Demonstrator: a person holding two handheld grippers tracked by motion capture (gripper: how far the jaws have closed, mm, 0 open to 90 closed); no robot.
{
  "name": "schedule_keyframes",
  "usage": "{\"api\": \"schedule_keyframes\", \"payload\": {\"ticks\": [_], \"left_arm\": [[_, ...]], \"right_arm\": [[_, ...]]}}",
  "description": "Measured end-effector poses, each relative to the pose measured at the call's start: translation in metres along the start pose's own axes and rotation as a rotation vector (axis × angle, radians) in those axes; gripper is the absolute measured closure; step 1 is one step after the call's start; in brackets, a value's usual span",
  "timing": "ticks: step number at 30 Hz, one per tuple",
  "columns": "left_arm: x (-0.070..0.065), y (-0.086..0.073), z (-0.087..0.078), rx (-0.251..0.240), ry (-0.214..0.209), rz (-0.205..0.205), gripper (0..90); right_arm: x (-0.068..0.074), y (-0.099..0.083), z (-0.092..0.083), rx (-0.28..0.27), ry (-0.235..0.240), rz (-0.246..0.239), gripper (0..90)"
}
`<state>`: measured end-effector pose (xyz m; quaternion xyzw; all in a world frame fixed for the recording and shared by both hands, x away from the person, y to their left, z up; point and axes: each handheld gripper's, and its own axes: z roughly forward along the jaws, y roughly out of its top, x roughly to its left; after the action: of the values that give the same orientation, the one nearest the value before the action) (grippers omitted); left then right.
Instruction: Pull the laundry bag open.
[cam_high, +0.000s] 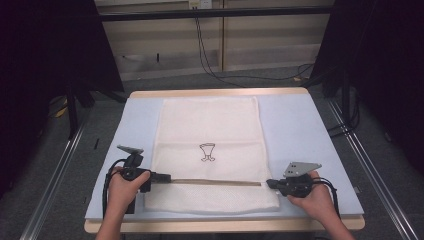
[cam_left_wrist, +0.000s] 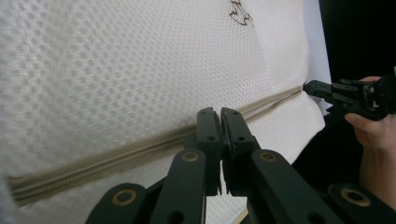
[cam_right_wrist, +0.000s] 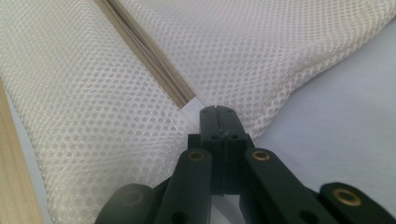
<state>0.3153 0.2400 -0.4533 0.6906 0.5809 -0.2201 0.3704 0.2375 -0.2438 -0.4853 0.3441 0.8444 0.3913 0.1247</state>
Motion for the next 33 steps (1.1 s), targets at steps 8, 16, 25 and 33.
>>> {"api": "schedule_keyframes", "payload": {"ticks": [8, 16, 25, 33], "left_arm": [[0.008, 0.000, -0.012, -0.020, 0.025, 0.003, 87.2], [0.026, -0.001, -0.029, -0.044, 0.019, -0.031, 87.2], [0.041, -0.002, -0.037, -0.050, 0.002, -0.036, 87.2], [0.047, -0.004, -0.047, -0.056, 0.023, -0.044, 87.2]], "right_arm": [[0.000, 0.000, 0.000, 0.000, -0.001, 0.000, 90.0], [0.000, 0.000, 0.000, 0.000, -0.002, -0.001, 90.0], [0.000, 0.000, 0.000, -0.002, 0.003, 0.000, 90.0], [0.000, 0.000, 0.000, -0.001, -0.001, -0.001, 90.0]]}}
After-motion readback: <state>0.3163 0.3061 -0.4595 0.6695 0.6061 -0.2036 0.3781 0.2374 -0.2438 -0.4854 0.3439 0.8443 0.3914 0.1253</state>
